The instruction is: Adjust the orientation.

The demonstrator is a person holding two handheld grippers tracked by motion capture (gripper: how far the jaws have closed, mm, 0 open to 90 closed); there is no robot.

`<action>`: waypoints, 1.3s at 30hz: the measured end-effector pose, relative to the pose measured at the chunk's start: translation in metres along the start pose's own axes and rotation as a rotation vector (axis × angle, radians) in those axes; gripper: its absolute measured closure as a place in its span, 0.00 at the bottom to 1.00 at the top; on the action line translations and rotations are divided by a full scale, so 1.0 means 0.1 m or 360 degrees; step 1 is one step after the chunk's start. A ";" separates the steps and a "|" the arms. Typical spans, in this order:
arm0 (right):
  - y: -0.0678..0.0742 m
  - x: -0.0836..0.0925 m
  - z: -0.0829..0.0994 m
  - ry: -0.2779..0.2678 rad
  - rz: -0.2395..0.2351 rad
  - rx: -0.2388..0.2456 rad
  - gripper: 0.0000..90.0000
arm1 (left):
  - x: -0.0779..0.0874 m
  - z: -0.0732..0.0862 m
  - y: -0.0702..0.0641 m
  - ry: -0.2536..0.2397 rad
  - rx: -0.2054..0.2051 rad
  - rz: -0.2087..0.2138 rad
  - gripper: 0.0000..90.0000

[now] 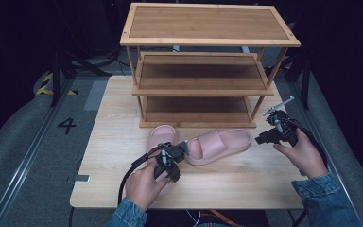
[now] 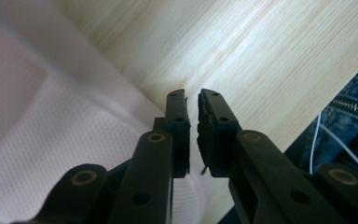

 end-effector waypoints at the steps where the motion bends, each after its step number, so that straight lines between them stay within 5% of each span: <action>1: 0.00 -0.01 -0.01 0.0001 0.0002 0.0011 0.74 | 0.02 0.03 0.02 -0.0002 0.0016 -0.0016 0.90; 10: 0.02 -0.02 0.01 0.0006 -0.0004 -0.0007 0.74 | 0.18 0.09 0.19 -0.0088 0.0113 -0.0090 0.88; 13: 0.00 0.00 0.02 -0.0003 0.0000 0.0007 0.74 | 0.24 0.03 0.16 -0.0189 0.0095 -0.0090 0.67; 14: 0.01 0.00 0.02 -0.0005 -0.0005 -0.0011 0.74 | 0.28 0.01 0.16 -0.0235 0.0062 -0.0099 0.63; 17: 0.00 0.01 0.05 -0.0001 0.0000 -0.0023 0.74 | 0.40 -0.06 0.24 -0.0364 0.0117 -0.0173 0.59; 24: -0.02 0.02 0.10 0.0011 -0.0001 -0.0020 0.75 | 0.35 -0.16 0.42 -0.0317 0.0248 -0.0127 0.61; 30: -0.03 0.04 0.18 0.0030 0.0016 -0.0030 0.76 | 0.23 -0.31 0.51 -0.0250 0.0176 -0.0218 0.66; 35: -0.06 0.08 0.24 0.0036 0.0033 -0.0048 0.78 | 0.15 -0.34 0.52 -0.0228 0.0192 -0.0133 0.81; 39: -0.07 0.10 0.27 0.0032 0.0035 -0.0032 0.80 | 0.20 -0.34 0.53 -0.0239 0.0163 -0.0172 0.89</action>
Point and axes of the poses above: each handheld gripper's, and its own axes: x roughly backward along the jaws, z roughly out of its underside, y roughly to its left, the point moved 8 cm from there along -x, roughly forward along the jaws, and after that the axes turned 12 degrees about -y, right-handed, at the moved point
